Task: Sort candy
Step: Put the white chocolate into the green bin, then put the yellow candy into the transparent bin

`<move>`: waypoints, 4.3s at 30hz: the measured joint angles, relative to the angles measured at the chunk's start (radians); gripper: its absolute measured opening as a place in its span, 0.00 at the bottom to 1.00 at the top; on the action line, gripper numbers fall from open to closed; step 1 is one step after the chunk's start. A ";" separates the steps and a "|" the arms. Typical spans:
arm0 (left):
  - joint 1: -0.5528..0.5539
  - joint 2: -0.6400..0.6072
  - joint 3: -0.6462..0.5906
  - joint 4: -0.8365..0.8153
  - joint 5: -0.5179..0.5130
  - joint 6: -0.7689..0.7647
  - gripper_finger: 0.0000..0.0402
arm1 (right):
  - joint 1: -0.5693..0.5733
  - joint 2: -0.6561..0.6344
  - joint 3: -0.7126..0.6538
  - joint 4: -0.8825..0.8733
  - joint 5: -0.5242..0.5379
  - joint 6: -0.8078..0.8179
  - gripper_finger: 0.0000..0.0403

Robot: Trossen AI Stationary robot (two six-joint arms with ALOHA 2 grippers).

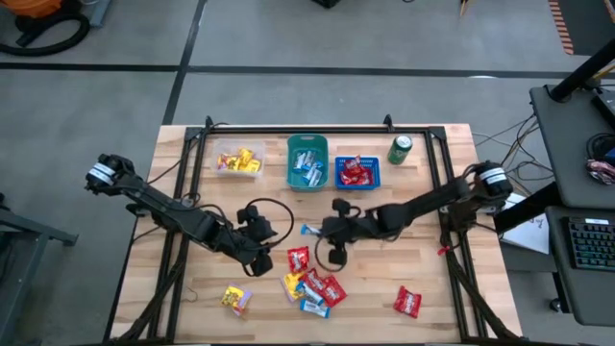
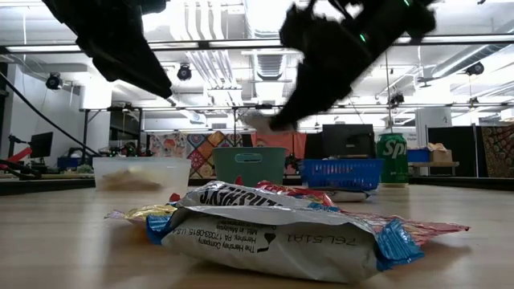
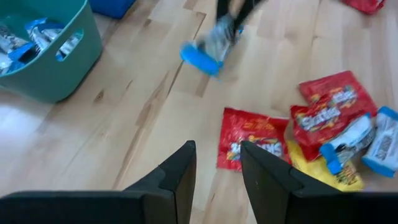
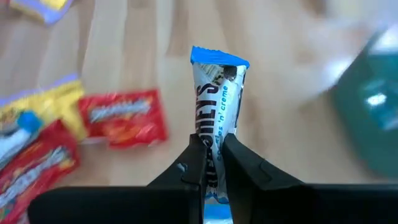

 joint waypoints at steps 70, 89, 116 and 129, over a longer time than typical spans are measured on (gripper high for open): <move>0.001 -0.027 -0.001 -0.062 -0.083 0.010 0.27 | -0.640 0.213 0.360 -0.180 -0.223 -0.441 0.09; 0.002 -0.027 -0.002 -0.062 -0.087 0.027 0.27 | -0.634 0.211 0.359 -0.177 -0.264 -0.343 0.49; -0.051 -0.011 -0.003 -0.022 0.137 -0.107 0.27 | -0.184 -0.093 0.367 -0.544 -0.349 -0.183 0.34; -0.147 0.025 -0.002 -0.149 0.605 -0.623 0.27 | -0.032 -0.094 0.361 -0.577 -0.347 -0.104 0.32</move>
